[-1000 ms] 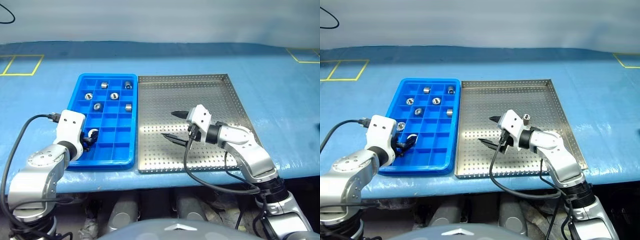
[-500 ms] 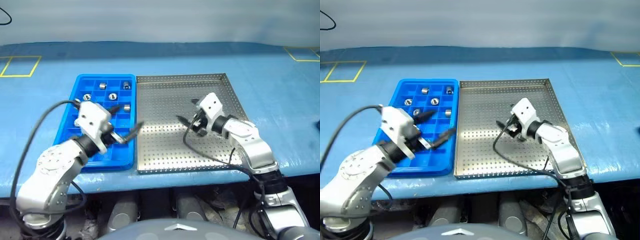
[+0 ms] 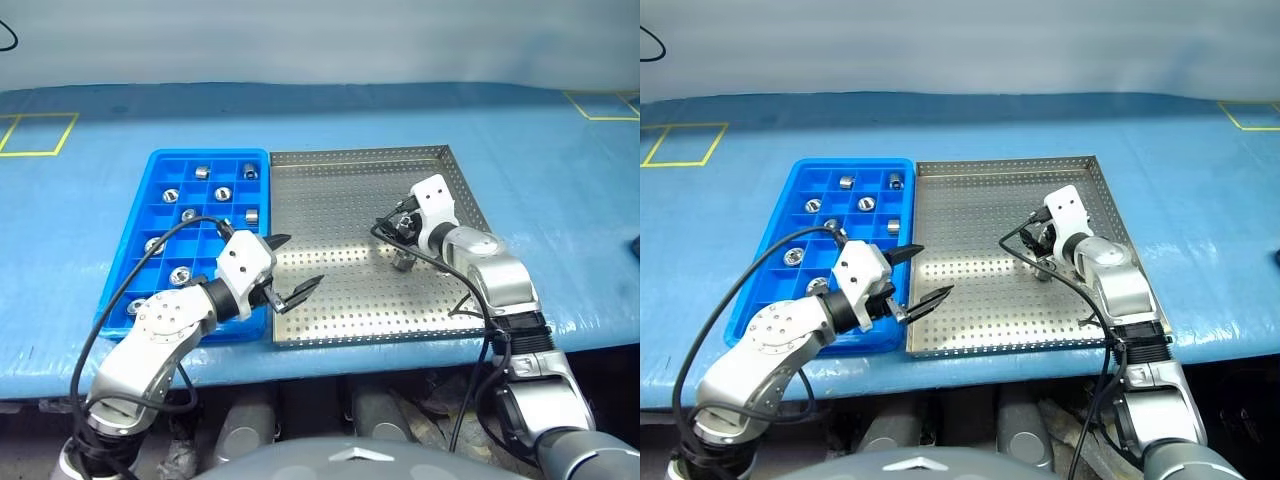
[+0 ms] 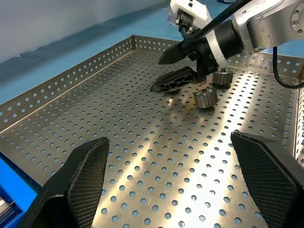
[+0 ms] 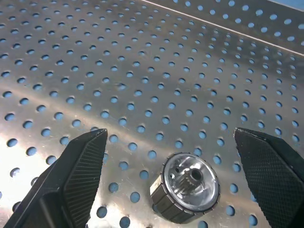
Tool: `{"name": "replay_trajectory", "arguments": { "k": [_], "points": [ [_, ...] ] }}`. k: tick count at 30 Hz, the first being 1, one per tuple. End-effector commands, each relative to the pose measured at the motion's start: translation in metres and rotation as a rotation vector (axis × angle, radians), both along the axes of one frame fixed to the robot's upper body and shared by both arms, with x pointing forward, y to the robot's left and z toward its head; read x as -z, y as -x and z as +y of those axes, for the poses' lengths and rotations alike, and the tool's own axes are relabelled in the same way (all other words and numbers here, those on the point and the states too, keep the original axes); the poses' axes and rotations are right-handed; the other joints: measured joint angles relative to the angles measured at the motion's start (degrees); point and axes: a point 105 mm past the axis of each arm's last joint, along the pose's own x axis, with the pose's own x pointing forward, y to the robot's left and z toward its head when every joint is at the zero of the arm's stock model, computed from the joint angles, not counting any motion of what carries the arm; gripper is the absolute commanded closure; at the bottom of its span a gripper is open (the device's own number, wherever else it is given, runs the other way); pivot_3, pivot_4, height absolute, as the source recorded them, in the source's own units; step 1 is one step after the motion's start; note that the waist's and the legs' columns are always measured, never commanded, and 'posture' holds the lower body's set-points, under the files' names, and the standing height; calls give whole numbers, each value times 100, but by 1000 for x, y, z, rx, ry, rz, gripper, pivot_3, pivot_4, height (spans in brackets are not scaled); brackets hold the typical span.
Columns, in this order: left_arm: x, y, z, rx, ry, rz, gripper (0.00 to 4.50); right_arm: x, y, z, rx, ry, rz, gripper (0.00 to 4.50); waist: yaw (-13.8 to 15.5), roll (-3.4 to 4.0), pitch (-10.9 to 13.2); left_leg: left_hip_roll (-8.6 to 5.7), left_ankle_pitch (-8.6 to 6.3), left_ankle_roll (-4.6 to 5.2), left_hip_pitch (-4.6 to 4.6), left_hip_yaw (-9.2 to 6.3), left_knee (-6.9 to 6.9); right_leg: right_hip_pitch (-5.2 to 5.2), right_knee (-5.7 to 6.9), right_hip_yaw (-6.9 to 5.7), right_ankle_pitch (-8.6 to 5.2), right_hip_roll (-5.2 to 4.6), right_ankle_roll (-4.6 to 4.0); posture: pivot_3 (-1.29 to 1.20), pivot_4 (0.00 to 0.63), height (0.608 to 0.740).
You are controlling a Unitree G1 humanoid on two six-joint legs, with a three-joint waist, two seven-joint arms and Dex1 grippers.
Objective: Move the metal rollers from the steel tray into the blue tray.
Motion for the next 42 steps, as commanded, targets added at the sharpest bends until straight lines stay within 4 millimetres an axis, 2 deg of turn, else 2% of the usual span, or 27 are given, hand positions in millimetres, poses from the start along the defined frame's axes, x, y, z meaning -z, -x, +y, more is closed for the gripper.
{"name": "replay_trajectory", "arguments": {
  "k": [1, 6, 9, 16, 23, 27, 31, 35, 39, 42],
  "points": [
    [-11, 4, -6, 42, 33, -53, 35, -5, -3, -11, 53, -3, -2, 0, 2, 0, 0, 0, 0, 0, 0, 0, 0, 0, 0, 0, 0, 0, 0, -59, 150, 740],
    [-13, 6, -7, 59, 45, -65, 35, 0, -3, -19, 93, -8, 28, 0, -2, 1, 0, 0, 0, 0, 0, 0, 0, 0, 1, 0, 0, 0, 1, -62, 150, 740],
    [-13, 4, -7, 56, 38, -71, 0, 2, -4, -22, 112, -12, 41, 595, -6, 1, 0, 1, 0, 0, 0, 0, 0, 0, 1, 0, 0, 2, 2, -66, 150, 740],
    [-14, 3, -4, 50, 41, -76, 0, -3, -4, -18, 101, -24, 30, 2776, -8, 1, 1, 1, 0, 0, 0, 1, 0, 0, 1, 0, 1, 2, 3, -66, 150, 740],
    [-12, 1, -3, 33, 46, -73, 0, -17, -4, -8, 64, -46, -44, 2776, -17, 3, 2, 1, 0, 0, 0, 1, 0, -1, 1, 0, 2, 3, 6, -66, 150, 740],
    [-14, -1, 1, -18, 89, -70, 0, -40, -2, 12, -17, -64, -207, 2776, -15, 3, 2, 1, 0, 0, 0, 0, 0, -1, -1, 0, 4, 3, 10, -62, 150, 740],
    [-16, 3, 9, -72, 165, -28, 0, -47, 21, 57, -244, -137, -189, 2776, -22, 4, 3, 4, 0, 0, -1, -2, -3, -3, -2, 0, 14, 3, 29, -47, 150, 740],
    [-18, 13, 31, -141, 126, -27, 0, -55, 44, 102, -494, -193, -176, 2776, -13, 6, 4, 10, 0, -1, 0, -5, -5, -5, 1, -3, 11, 6, 23, -10, 150, 740],
    [-20, 24, 50, -220, 80, -27, 0, -56, 40, 131, -571, -213, -174, 2776, 19, 4, 6, 6, 1, -3, 1, -9, -3, -2, 2, -7, -3, 1, -1, 27, 150, 740],
    [-22, 37, 59, -260, 41, -24, 0, -66, 32, 154, -621, -246, -219, 2776, 34, 2, 7, 5, 2, -4, 2, -8, -2, -3, 3, -7, -2, 0, -1, 75, 150, 740]
  ]
}}
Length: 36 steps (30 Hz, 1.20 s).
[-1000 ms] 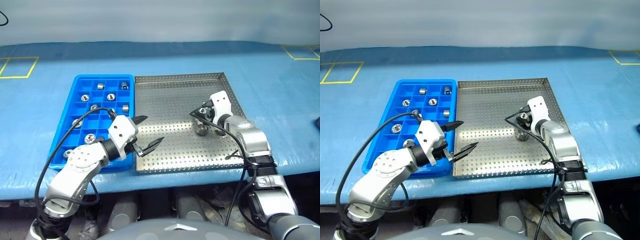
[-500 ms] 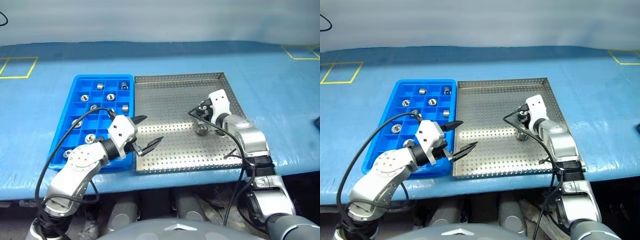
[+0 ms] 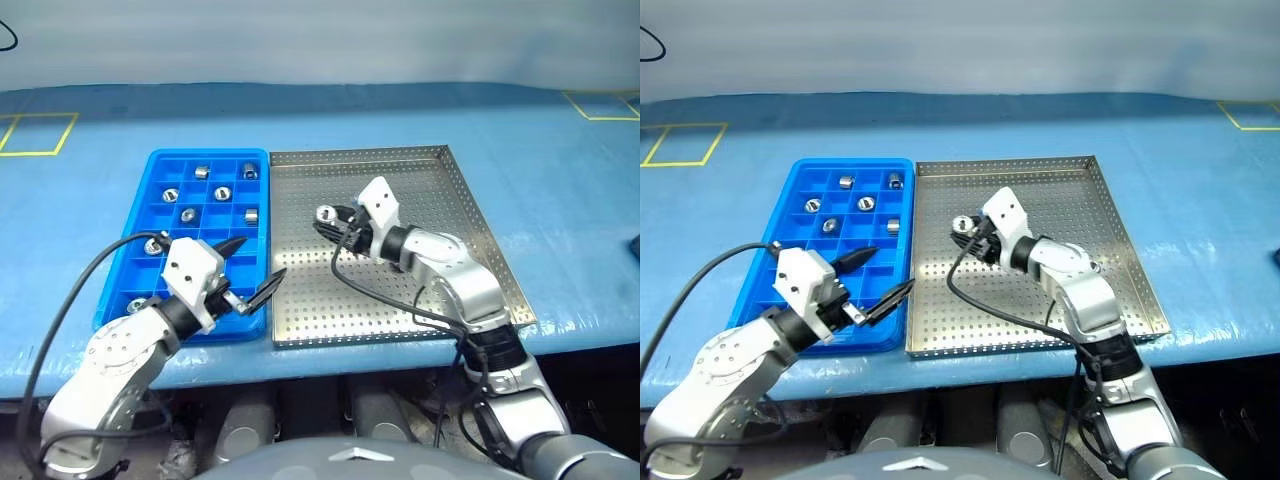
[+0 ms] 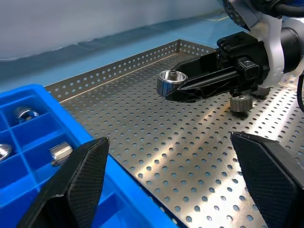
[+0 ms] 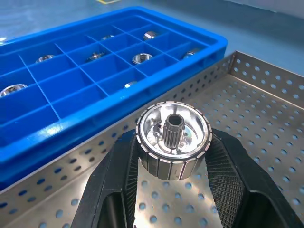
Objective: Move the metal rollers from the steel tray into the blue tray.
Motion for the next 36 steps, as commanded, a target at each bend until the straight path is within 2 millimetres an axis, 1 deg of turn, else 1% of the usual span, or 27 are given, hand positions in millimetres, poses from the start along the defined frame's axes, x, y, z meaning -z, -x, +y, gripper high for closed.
{"name": "replay_trajectory", "arguments": {
  "k": [1, 3, 6, 9, 11, 15, 18, 25, 30, 35, 36],
  "points": [
    [-15, 15, 4, -21, -34, -47, 0, -23, -8, 25, -64, -47, -109, 2776, 37, 2, 2, 1, 1, -3, 0, -3, -2, -1, 1, -2, -1, 0, -1, 89, 150, 740],
    [-16, 20, 7, -43, -40, -43, 0, -26, -12, 37, -88, -54, -118, 2776, 116, 1, 2, 0, 3, -6, 0, -8, -8, -2, 0, -8, -3, 0, -4, 108, 150, 740],
    [-13, 25, 11, -84, -44, -26, 0, -29, -11, 57, -165, -78, -114, 2776, 190, 2, 3, -2, 6, -12, 0, -13, -16, -1, -2, -14, -5, -2, -9, 136, 150, 740],
    [-8, 28, 15, -121, -40, -7, 0, -26, 0, 80, -293, -73, -70, 2776, 264, 2, 3, -4, 10, -20, 1, -19, -27, -2, -3, -18, -9, -2, -17, 166, 150, 740],
    [-6, 31, 18, -146, -38, -2, 0, -19, 7, 93, -371, -47, -42, 2776, 289, 3, 3, -3, 23, -41, 2, -22, -35, -5, -3, -21, -13, -2, -23, 180, 150, 740],
    [-5, 34, 27, -193, -49, -4, 0, -7, 13, 110, -463, 0, -13, 2776, 327, 6, 5, -2, 23, -41, 2, -40, -44, -6, 1, -34, -19, 2, -33, 199, 150, 740],
    [-6, 35, 32, -222, -60, -7, 0, -4, 10, 118, -474, 6, -10, 2776, 359, 8, 6, -2, 28, -51, 2, -59, -45, -4, 4, -48, -22, 4, -38, 212, 150, 740],
    [-8, 36, 42, -287, -76, -30, 0, -5, -1, 134, -466, -19, -18, 2776, 407, 11, 8, -3, 39, -73, 2, -89, -56, -1, 5, -70, -28, 9, -49, 239, 150, 740],
    [-10, 34, 38, -289, -52, -43, 0, 2, -13, 137, -406, -21, 2, 2776, 428, 11, 8, -3, 59, -108, 2, -106, -70, 0, 5, -84, -36, 12, -62, 254, 150, 740],
    [-10, 32, 35, -288, -46, -45, 0, 10, -14, 138, -412, -46, 93, 2776, 445, 12, 9, -3, 67, -120, 1, -120, -82, 2, 5, -93, -40, 14, -69, 258, 150, 740],
    [-10, 31, 34, -289, -45, -47, 0, 12, -14, 138, -411, -44, 107, 2444, 446, 12, 8, -3, 68, -122, 2, -122, -86, 2, 5, -94, -40, 15, -70, 258, 150, 740]
  ]
}}
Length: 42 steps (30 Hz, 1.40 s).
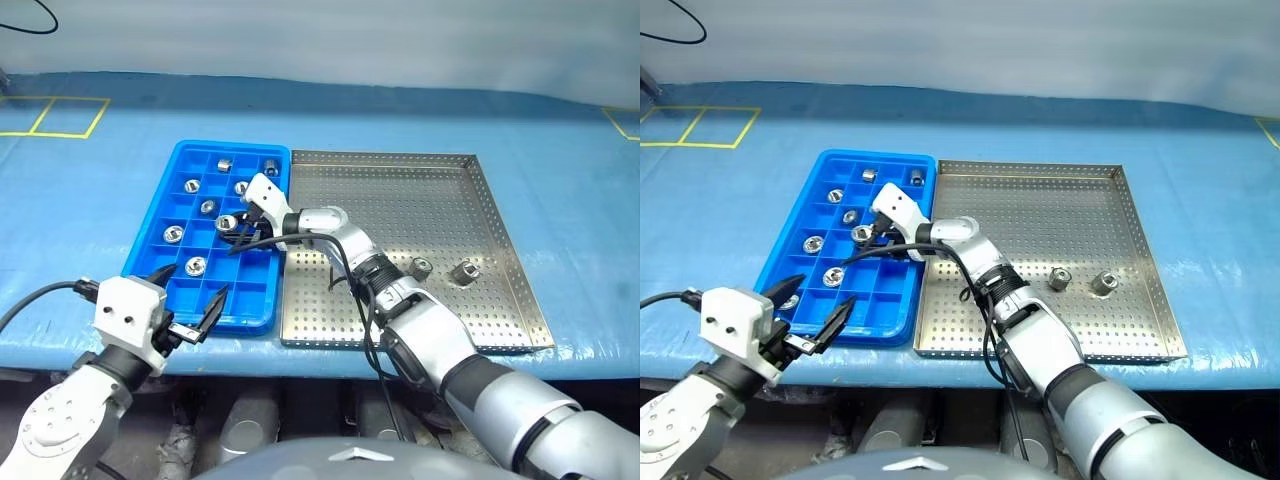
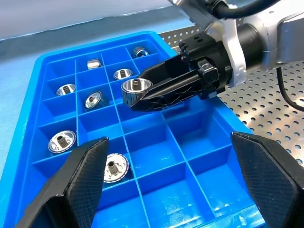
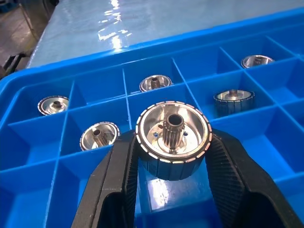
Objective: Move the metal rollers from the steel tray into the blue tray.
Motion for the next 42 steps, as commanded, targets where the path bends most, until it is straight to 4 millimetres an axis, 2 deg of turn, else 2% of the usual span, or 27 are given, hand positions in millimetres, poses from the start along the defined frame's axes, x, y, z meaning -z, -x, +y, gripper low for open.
{"name": "replay_trajectory", "arguments": {
  "k": [1, 4, 6, 9, 11, 13, 15, 16, 18, 20, 24, 26, 28, 31, 35, 42],
  "points": [
    [-14, 0, -7, 22, -9, -66, 0, -10, 2, 11, -17, -44, 29, 2069, 3, 0, 0, 1, 2, -3, 0, -5, -2, 1, 0, -3, -2, 3, -3, 254, 150, 740],
    [-15, -1, -8, 23, -10, -69, 0, -8, -1, 9, 5, -49, 27, 1155, 4, 0, 0, 1, 3, -5, 0, -17, -12, 2, 1, -6, -5, 8, -8, 243, 150, 740],
    [-15, -3, -10, 32, -7, -69, 0, -17, -5, 6, 31, -98, -1, 498, 5, 0, 0, 2, 3, -5, 1, -25, -17, 2, 1, -7, -6, 13, -11, 230, 150, 740],
    [-15, -6, -13, 45, 0, -68, 0, -29, -10, 0, 61, -156, -27, 498, -10, -1, 0, 4, 11, -18, 1, -29, -28, 0, 1, -6, -6, 20, -15, 216, 150, 740],
    [-15, -9, -18, 69, 13, -74, 0, -44, -17, -11, 119, -212, -77, 498, -13, -2, -1, 5, 21, -34, 3, -32, -40, -2, 1, -6, -8, 27, -19, 211, 150, 740],
    [-16, -15, -28, 107, 34, -85, 0, -58, -23, -39, 209, -247, -148, 498, 17, -2, -2, 9, 24, -39, 4, -40, -53, -3, 0, -11, -10, 29, -24, 200, 150, 740],
    [-17, -21, -35, 133, 51, -97, 0, -59, -21, -71, 285, -217, -194, 498, 72, -1, -2, 9, 27, -46, -1, -56, -57, 0, -4, -24, -5, 25, -12, 186, 150, 740],
    [-17, -23, -37, 138, 54, -100, 0, -58, -19, -79, 305, -201, -201, 498, 84, 0, -3, 7, 28, -47, -1, -56, -56, 0, -2, -24, -3, 23, -8, 174, 150, 740],
    [-18, -31, -45, 172, 71, -113, 0, -39, -18, -117, 404, -66, -214, 498, 84, 1, -4, 4, 27, -45, -2, -53, -57, 0, -5, -22, -1, 19, -5, 152, 150, 740],
    [-18, -39, -59, 236, 93, -113, 0, -15, -12, -164, 515, 81, -183, 498, 84, 1, -6, 0, 26, -43, -2, -52, -55, 2, -5, -23, -6, 14, -12, 100, 150, 740],
    [-10, -48, -77, 332, 102, -76, 0, 13, 11, -222, 666, 220, -78, 498, -56, 3, -6, 1, 14, -19, -2, -39, -51, 1, -2, -17, -14, 15, -26, 14, 150, 740],
    [-8, -50, -82, 366, 105, -66, 0, 19, 21, -239, 727, 261, -52, 498, -195, 3, -6, 4, 10, -13, 1, -30, -51, 0, -2, -11, -15, 23, -26, -28, 150, 740],
    [-8, -53, -88, 404, 108, -61, 0, 18, 30, -249, 778, 250, -34, 498, -312, 2, -6, 10, 10, -12, 7, -21, -50, -1, 1, 0, -14, 33, -25, -67, 150, 740],
    [-8, -57, -94, 445, 109, -58, 0, 17, 40, -254, 808, 235, -12, 498, -441, 2, -6, 12, 11, -14, 9, -18, -45, -1, 3, 5, -14, 44, -23, -99, 150, 740],
    [-9, -61, -97, 473, 102, -59, 0, 16, 42, -260, 867, 213, -5, 498, -526, 2, -6, 12, 11, -12, 10, -14, -33, 1, 6, 12, -24, 46, 9, -133, 150, 740],
    [-7, -63, -98, 488, 100, -55, 0, -11, 42, -255, 873, 89, -57, 498, -630, 1, -6, 15, 0, 8, 8, -1, -23, 0, 0, 37, 16, 41, 27, -147, 150, 740]
  ]
}}
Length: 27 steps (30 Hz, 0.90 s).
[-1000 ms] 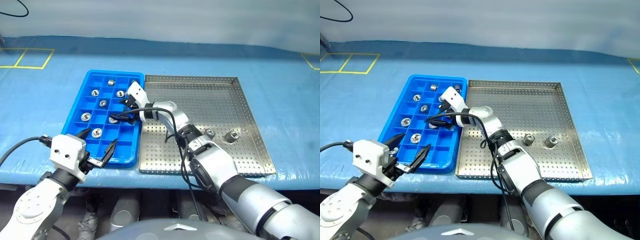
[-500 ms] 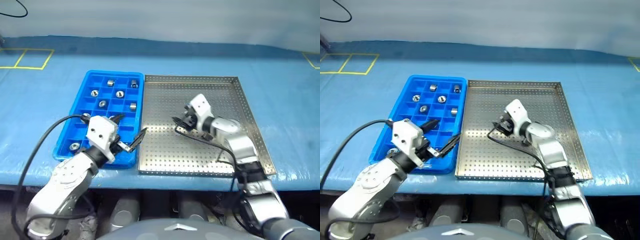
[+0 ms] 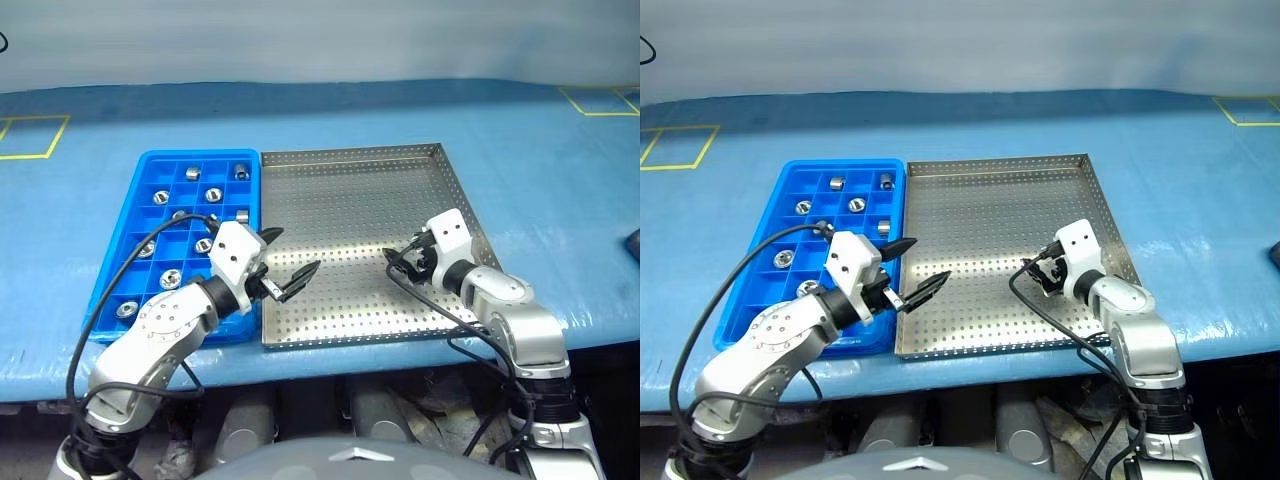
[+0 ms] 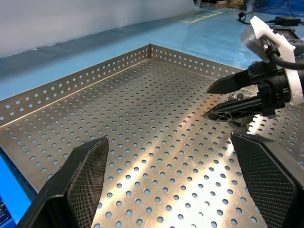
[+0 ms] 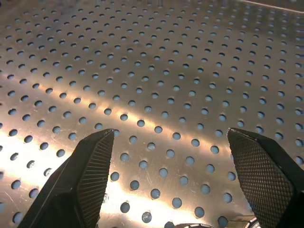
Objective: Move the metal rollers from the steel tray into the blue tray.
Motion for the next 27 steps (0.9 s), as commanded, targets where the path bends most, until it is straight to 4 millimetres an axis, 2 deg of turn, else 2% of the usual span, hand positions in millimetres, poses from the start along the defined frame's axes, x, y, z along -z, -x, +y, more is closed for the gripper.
{"name": "replay_trajectory", "arguments": {
  "k": [1, 7, 12, 16, 20, 27],
  "points": [
    [-7, 1, -5, 23, 8, -41, 0, -30, -2, 1, -2, -26, -112, 498, -18, 0, 0, 0, -2, 2, 0, 2, 2, 0, -1, 3, 0, 0, 2, -148, 150, 740],
    [-7, 1, -6, 31, 10, -38, 0, -31, 2, -17, 9, 105, -100, 498, -27, 0, 0, -1, -11, 18, -2, 21, 19, -1, -1, 19, 0, -1, 3, -152, 150, 740],
    [-4, 0, -7, 35, 8, -35, 0, -31, 8, -61, 64, 291, -75, 498, -27, 0, 0, -2, -24, 40, -9, 38, 52, 1, -2, 33, -7, -3, 11, -167, 150, 740],
    [-3, 0, -8, 42, 8, -32, 0, -38, 16, -84, 60, 438, -51, 498, -42, 0, 0, -3, -33, 56, -9, 60, 73, 3, -2, 51, -10, -6, 36, -179, 150, 740],
    [-3, -2, -9, 45, 8, -33, 0, -31, 26, -80, -33, 505, 6, 498, -63, -3, 0, 0, -35, 58, -6, 73, 77, 3, -1, 60, -8, -2, 42, -181, 150, 740],
    [-3, -2, -8, 39, 1, -42, 0, -3, 23, -60, -109, 462, 61, 498, -92, -4, 0, 2, -35, 58, -4, 78, 77, 2, 0, 65, -7, 0, 44, -155, 150, 740]
  ]
}}
